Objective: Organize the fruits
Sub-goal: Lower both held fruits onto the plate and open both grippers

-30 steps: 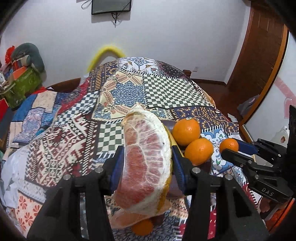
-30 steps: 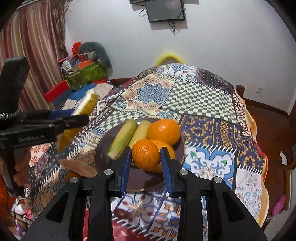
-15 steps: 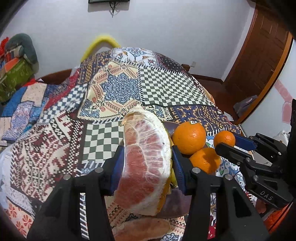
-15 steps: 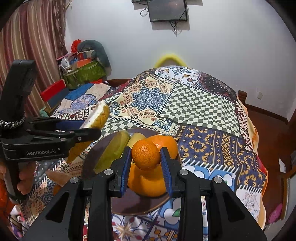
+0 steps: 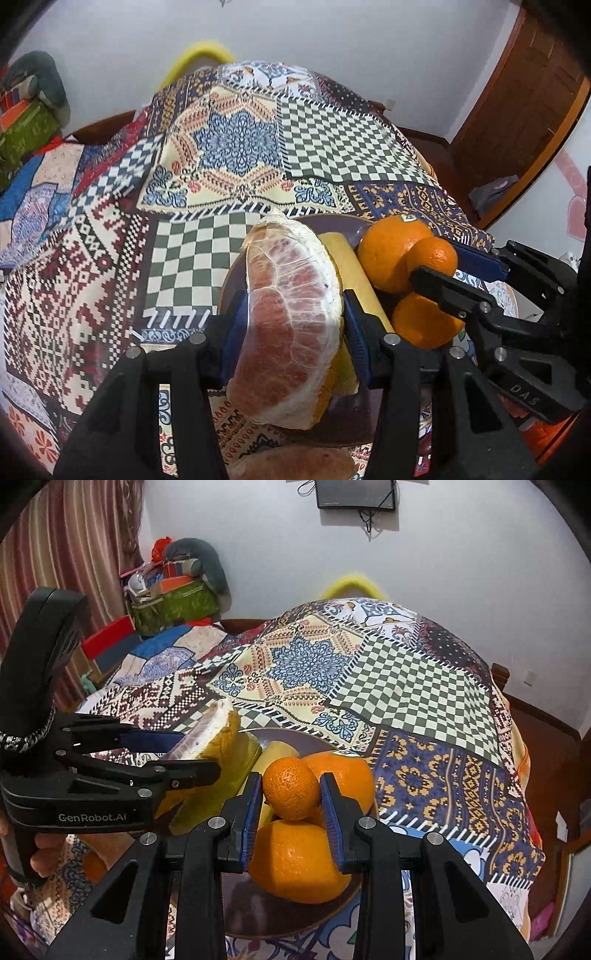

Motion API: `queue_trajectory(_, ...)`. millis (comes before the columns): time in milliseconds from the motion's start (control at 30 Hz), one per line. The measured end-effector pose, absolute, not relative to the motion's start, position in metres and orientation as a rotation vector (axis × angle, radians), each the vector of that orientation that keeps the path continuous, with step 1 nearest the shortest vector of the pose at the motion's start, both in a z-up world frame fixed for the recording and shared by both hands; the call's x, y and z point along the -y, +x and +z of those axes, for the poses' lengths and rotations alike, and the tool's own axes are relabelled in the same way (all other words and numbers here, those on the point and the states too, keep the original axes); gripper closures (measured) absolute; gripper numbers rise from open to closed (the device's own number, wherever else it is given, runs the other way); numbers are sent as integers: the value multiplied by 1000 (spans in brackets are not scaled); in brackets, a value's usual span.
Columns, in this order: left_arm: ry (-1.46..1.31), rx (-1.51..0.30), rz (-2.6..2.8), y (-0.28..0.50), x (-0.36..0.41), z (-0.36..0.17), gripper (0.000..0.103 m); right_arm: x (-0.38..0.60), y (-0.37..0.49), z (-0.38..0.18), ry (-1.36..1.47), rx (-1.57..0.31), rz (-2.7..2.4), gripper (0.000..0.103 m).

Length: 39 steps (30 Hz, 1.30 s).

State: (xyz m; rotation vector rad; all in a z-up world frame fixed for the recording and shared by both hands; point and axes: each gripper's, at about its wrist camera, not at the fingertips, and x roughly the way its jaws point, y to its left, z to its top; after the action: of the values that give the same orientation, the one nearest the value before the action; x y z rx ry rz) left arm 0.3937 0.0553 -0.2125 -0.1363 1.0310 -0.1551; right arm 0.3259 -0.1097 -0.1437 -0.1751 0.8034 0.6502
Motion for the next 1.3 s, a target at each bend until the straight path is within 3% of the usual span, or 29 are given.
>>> queue_trajectory(500, -168, -1039, -147, 394, -56, -216, 53, 110, 324, -143, -176, -803, 663, 74)
queue_trajectory(1300, -119, -946, -110, 336, -62, -160, 53, 116, 297, -124, -194, -807, 636, 74)
